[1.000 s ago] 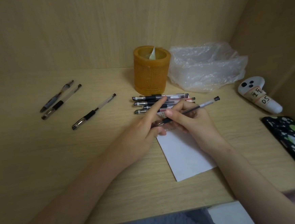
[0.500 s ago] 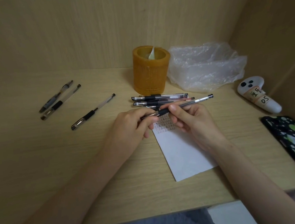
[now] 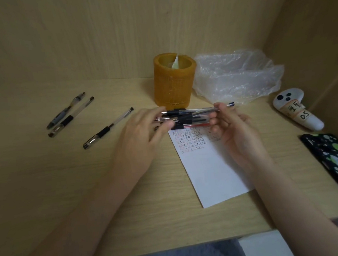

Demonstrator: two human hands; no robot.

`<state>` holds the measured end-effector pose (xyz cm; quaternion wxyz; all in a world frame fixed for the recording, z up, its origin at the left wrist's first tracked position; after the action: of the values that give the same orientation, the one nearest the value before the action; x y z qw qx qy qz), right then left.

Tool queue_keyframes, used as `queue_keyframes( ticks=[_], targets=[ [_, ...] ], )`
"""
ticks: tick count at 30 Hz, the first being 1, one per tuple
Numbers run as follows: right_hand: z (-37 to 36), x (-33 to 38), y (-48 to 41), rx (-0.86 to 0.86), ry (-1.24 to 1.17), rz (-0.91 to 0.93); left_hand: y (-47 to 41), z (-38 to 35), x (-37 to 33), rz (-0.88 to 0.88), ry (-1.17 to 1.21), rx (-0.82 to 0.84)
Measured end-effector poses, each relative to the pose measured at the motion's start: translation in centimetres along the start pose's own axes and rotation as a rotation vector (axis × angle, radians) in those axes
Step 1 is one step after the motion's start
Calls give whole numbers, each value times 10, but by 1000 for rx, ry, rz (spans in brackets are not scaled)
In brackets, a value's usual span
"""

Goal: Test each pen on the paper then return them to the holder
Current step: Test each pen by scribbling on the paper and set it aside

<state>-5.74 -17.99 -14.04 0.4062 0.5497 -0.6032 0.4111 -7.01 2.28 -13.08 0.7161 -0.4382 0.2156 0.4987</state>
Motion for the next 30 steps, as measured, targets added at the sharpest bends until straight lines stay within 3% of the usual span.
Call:
queue_keyframes(
  ticks=[4,9,14,22,30],
  targets=[
    [0,-1,0,-14,-17,-25,-4,15,19,13,-268,-174],
    [-4,-1,0,3,-24,-43,-2,21,37,234,-534,-106],
    [-8,2,5,30,57,-38,-2,24,36,284,-611,-46],
    [-9,1,8,30,78,-51,-1,28,28,211,-435,-119],
    [-16,-1,12,164,204,-35,-3,15,-1,-140,-34,-131]
  ],
)
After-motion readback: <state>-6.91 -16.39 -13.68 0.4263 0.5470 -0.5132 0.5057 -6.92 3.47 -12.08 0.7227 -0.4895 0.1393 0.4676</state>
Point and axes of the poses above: each hand's wrist, its own y-axis away from the middle knuckle, its own z-axis out of the back of the hand, x = y × z, the point moved 3 cm from there along -y, towards the middle knuckle, and after that the axes turned 12 degrees about y, right-handed, at the moved point
